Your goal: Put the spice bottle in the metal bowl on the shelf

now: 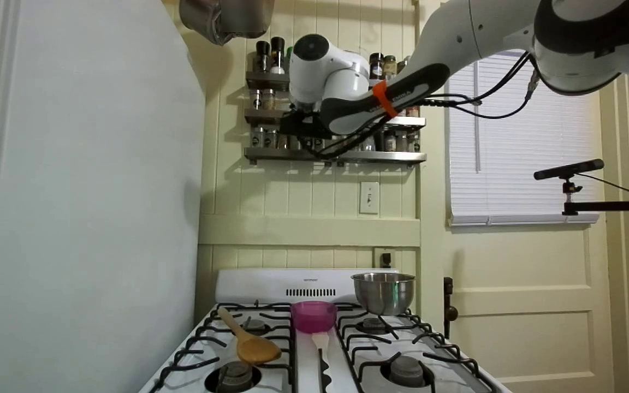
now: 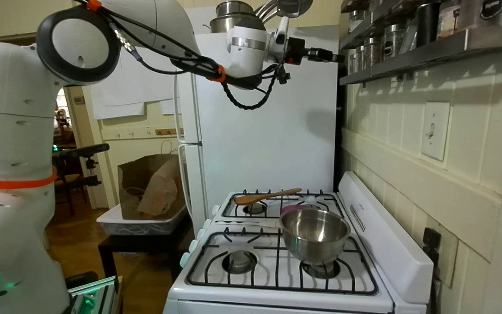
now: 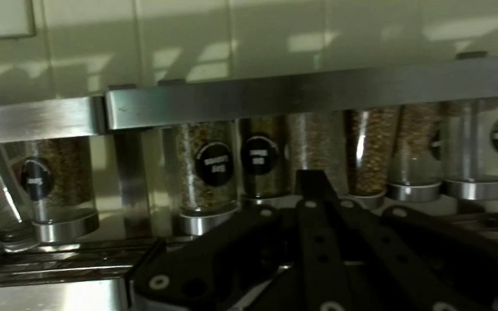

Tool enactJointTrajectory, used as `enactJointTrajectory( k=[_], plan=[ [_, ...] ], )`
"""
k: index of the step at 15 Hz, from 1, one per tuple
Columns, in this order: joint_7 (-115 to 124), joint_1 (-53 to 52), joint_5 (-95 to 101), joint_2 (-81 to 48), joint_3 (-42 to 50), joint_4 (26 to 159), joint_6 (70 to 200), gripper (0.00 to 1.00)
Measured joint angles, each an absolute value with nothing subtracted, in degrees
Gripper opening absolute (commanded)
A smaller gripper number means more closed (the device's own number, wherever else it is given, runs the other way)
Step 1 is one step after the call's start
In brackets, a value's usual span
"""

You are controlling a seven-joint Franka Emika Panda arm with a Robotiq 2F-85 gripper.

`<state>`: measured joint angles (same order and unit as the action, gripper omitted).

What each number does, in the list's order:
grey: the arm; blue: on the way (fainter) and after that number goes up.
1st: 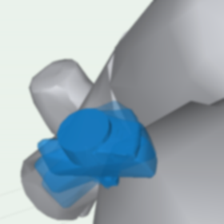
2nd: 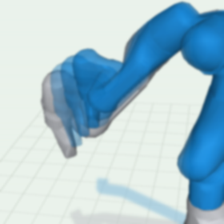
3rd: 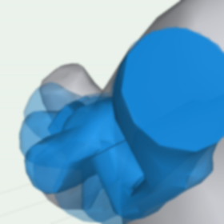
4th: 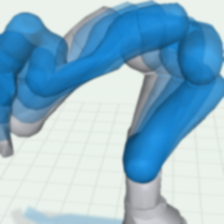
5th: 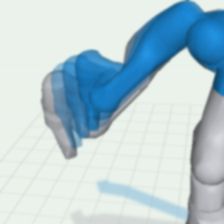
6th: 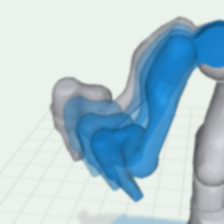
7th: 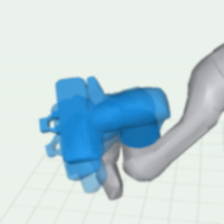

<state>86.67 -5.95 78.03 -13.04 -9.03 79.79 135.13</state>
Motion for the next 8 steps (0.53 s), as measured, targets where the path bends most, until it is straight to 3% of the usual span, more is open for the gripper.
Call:
enactJointTrajectory(
  k=[8],
  plan=[
    [63.99, -1.63, 43.5, -2.32, -17.18, 88.83, 137.59, 0.85]
  ],
)
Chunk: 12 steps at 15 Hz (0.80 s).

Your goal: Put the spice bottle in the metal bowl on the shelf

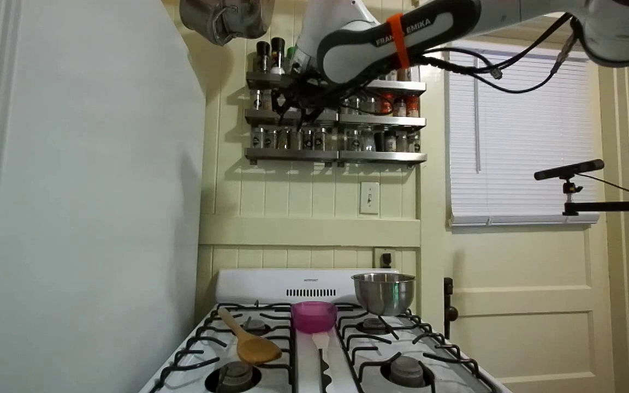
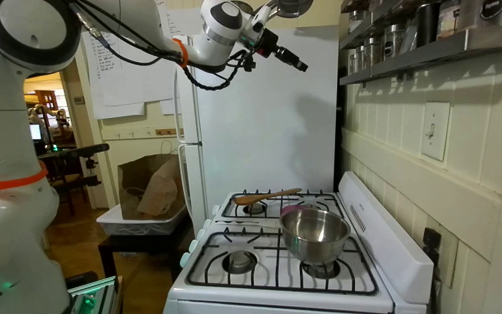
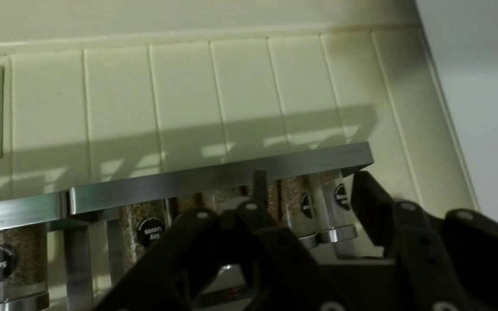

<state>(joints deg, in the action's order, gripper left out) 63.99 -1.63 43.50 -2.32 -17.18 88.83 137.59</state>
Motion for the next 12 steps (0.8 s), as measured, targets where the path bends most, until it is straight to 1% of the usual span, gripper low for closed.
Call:
enactJointTrajectory(
  k=[2, 5, 9, 12],
  plan=[
    [57.57, -1.91, 34.59, -0.45, -17.81, 90.19, 137.25, 0.99],
    [46.97, -4.99, 21.47, 2.24, -16.07, 90.61, 132.32, 1.0],
    [30.75, -6.64, 8.18, 9.39, -13.3, 91.95, 119.99, 1.0],
    [30.02, -6.55, 7.79, 10.94, -13.04, 92.19, 119.48, 1.0]
  ],
)
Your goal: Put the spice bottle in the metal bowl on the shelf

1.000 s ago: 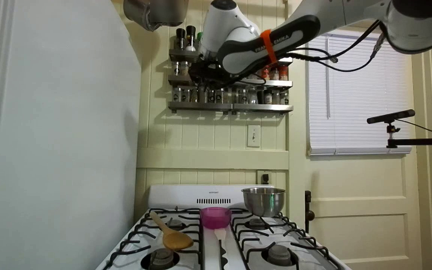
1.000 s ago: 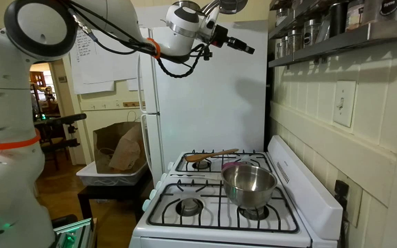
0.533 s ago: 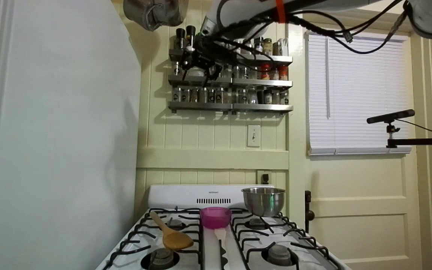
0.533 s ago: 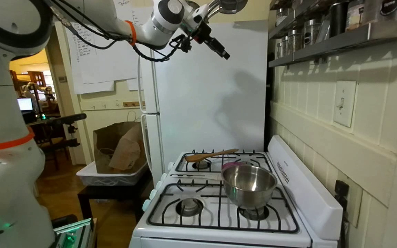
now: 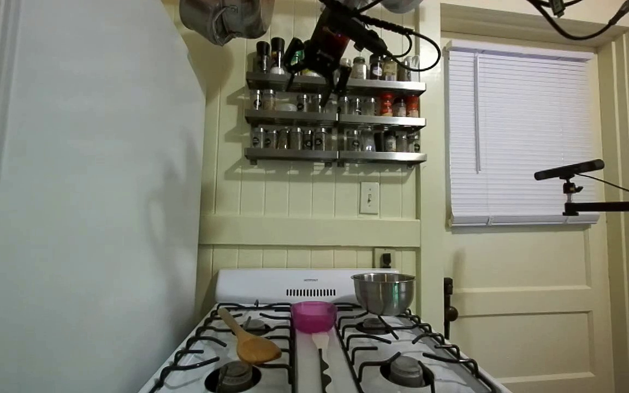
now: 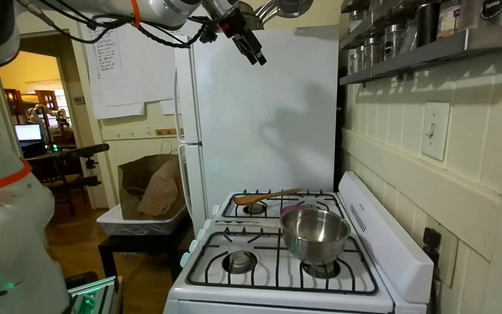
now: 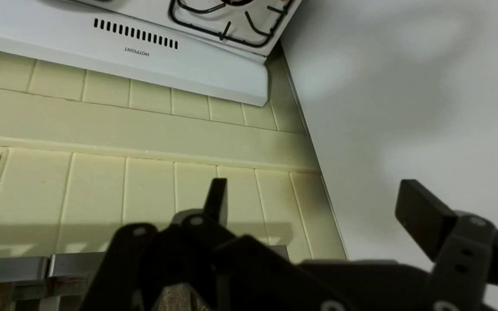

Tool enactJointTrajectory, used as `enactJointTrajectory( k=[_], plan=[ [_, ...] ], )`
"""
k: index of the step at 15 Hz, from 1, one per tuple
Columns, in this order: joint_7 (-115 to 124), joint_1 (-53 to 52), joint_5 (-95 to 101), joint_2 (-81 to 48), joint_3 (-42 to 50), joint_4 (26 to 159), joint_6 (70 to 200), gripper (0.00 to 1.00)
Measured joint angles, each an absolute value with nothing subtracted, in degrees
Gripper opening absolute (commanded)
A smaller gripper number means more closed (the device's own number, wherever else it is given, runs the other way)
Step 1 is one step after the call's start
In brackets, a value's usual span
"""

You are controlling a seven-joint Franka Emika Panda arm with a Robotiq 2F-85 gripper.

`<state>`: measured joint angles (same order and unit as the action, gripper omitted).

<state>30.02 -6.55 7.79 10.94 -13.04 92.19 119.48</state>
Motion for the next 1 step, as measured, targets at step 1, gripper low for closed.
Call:
enactJointTrajectory(
  k=[1],
  plan=[
    [30.08, -6.55, 7.82, 10.43, -13.1, 92.18, 119.57, 1.0]
  ],
)
